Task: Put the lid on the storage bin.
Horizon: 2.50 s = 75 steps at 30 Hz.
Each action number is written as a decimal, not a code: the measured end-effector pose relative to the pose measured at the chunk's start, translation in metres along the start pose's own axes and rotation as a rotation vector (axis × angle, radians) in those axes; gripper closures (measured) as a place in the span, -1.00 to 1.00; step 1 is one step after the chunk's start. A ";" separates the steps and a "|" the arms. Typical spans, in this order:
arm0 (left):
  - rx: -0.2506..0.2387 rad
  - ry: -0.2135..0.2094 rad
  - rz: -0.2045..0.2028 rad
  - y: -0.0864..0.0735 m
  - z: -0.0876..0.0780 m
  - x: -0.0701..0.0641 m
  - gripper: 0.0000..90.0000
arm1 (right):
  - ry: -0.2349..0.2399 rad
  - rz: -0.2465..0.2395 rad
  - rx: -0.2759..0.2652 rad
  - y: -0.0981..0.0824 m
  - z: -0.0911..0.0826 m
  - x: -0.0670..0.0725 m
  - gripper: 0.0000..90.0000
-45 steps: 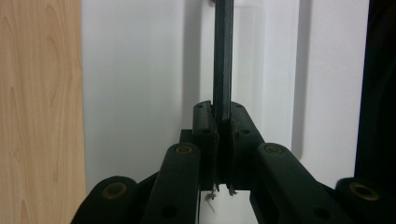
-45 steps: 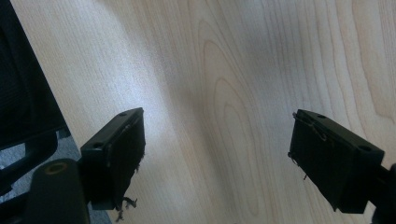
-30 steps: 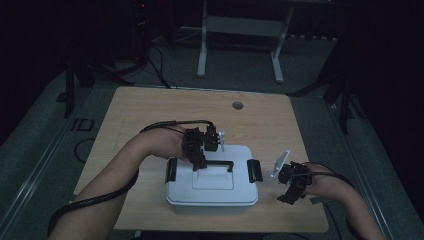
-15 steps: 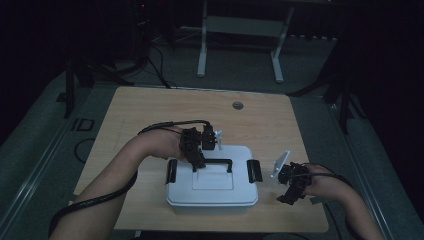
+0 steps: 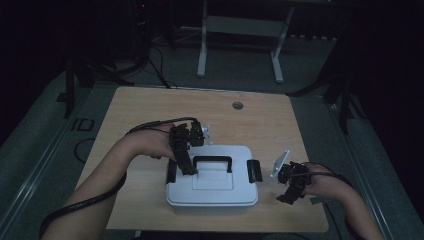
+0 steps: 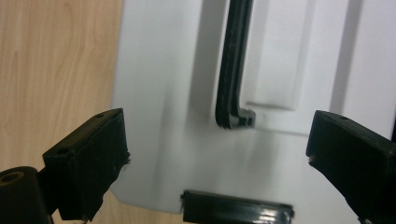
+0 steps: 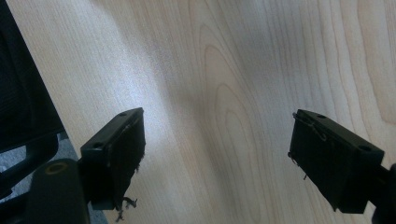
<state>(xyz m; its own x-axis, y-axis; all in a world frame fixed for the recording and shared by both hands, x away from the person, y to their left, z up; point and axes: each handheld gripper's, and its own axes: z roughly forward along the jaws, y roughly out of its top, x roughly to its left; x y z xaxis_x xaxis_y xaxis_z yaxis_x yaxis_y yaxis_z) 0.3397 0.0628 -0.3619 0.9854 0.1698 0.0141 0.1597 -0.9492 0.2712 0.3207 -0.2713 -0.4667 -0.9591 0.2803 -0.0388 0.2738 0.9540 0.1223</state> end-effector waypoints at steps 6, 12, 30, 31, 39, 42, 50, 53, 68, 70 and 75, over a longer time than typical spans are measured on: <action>-0.053 0.010 -0.027 -0.024 -0.002 0.003 -0.95 | -0.005 0.011 -0.007 -0.002 -0.002 -0.001 -0.60; -0.084 0.020 -0.059 -0.053 -0.002 0.005 -0.95 | -0.008 0.016 -0.013 -0.004 -0.003 -0.002 -0.60; -0.153 0.042 -0.158 -0.130 0.009 0.003 -0.95 | -0.008 0.040 -0.032 -0.007 0.002 -0.002 -0.60; -0.150 0.040 -0.165 -0.134 0.010 0.003 -0.95 | -0.006 0.043 -0.033 -0.008 0.003 -0.002 -0.60; -0.134 0.037 -0.230 -0.170 0.022 -0.002 -0.95 | -0.006 0.052 -0.047 -0.013 0.004 -0.002 -0.60; -0.132 0.037 -0.248 -0.182 0.027 -0.004 -0.95 | -0.008 0.054 -0.046 -0.014 0.005 -0.002 -0.60; -0.138 0.039 -0.276 -0.206 0.047 -0.011 -0.95 | -0.010 0.067 -0.055 -0.018 0.005 -0.003 -0.60; -0.166 0.035 -0.292 -0.211 0.050 -0.014 -0.95 | -0.009 0.075 -0.063 -0.019 0.005 -0.002 -0.60; -0.157 0.061 -0.306 -0.226 0.071 -0.029 -0.95 | -0.011 0.099 -0.095 -0.027 0.011 -0.003 -0.60; -0.156 0.065 -0.306 -0.227 0.074 -0.031 -0.95 | -0.011 0.103 -0.092 -0.029 0.013 -0.003 -0.60; -0.161 0.067 -0.310 -0.230 0.081 -0.035 -0.95 | -0.004 0.119 -0.104 -0.033 0.017 -0.003 -0.60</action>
<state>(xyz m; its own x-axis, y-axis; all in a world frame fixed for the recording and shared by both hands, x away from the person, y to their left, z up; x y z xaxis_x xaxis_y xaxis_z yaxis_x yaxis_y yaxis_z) 0.2734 0.2539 -0.5025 0.8848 0.4650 -0.0307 0.4335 -0.7971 0.4204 0.3161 -0.3018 -0.4870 -0.9201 0.3911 -0.0219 0.3763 0.8980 0.2281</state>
